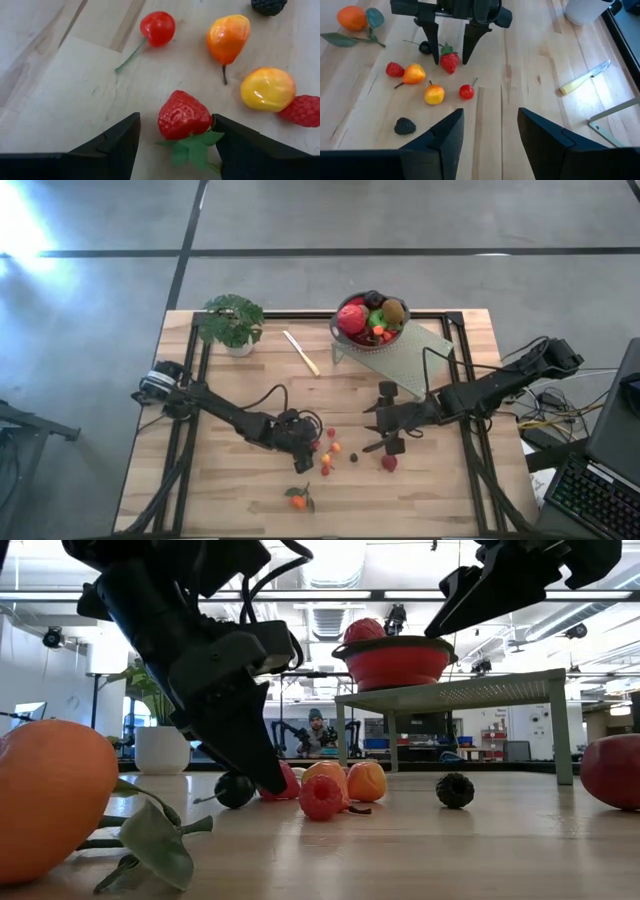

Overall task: Pick & Place Fruit
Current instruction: Put the strawberry into the red gray colander on the shelf

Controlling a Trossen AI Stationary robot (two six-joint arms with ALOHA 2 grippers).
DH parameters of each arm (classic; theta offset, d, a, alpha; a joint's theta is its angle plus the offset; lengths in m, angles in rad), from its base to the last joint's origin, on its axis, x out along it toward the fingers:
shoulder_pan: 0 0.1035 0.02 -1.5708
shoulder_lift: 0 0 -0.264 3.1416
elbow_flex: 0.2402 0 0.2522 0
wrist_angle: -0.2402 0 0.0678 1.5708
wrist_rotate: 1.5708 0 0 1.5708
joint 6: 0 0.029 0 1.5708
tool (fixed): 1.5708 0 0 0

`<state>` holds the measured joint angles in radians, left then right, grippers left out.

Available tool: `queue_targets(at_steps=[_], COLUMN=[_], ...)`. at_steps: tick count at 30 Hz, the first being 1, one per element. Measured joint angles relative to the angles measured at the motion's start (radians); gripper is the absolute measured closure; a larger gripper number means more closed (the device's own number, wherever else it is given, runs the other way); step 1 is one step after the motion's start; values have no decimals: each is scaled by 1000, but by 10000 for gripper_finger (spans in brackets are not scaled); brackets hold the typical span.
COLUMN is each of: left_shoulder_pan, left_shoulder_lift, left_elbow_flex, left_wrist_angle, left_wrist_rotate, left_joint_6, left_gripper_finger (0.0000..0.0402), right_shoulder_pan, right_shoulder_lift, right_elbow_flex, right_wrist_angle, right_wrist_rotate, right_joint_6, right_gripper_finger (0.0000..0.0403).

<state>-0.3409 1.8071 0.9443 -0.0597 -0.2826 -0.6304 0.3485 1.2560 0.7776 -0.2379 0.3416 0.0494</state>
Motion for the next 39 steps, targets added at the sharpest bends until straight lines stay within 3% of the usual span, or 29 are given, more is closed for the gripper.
queue_targets(at_steps=[13, 20, 25, 32, 39], left_shoulder_pan=[24, 33, 55, 125, 206], left_shoulder_lift=[-7, -93, -160, -185, -186], left_elbow_flex=[0, 0, 0, -1, -2], left_wrist_angle=[-22, -23, 6, 173, 302], left_wrist_rotate=[-3, 9, 18, 203, 366], left_joint_6=[16, 19, 39, 91, 110], left_gripper_finger=[255, 245, 241, 251, 245], right_shoulder_pan=[-5, -4, 8, 21, 40], right_shoulder_lift=[0, 4, 42, 115, 131], right_elbow_flex=[0, 0, 0, 11, 48], right_wrist_angle=[2, 41, 140, 219, 212], right_wrist_rotate=[0, -17, -77, -80, -32], right_joint_6=[-4, -7, -121, -288, -291], right_gripper_finger=[236, 223, 208, 192, 187])
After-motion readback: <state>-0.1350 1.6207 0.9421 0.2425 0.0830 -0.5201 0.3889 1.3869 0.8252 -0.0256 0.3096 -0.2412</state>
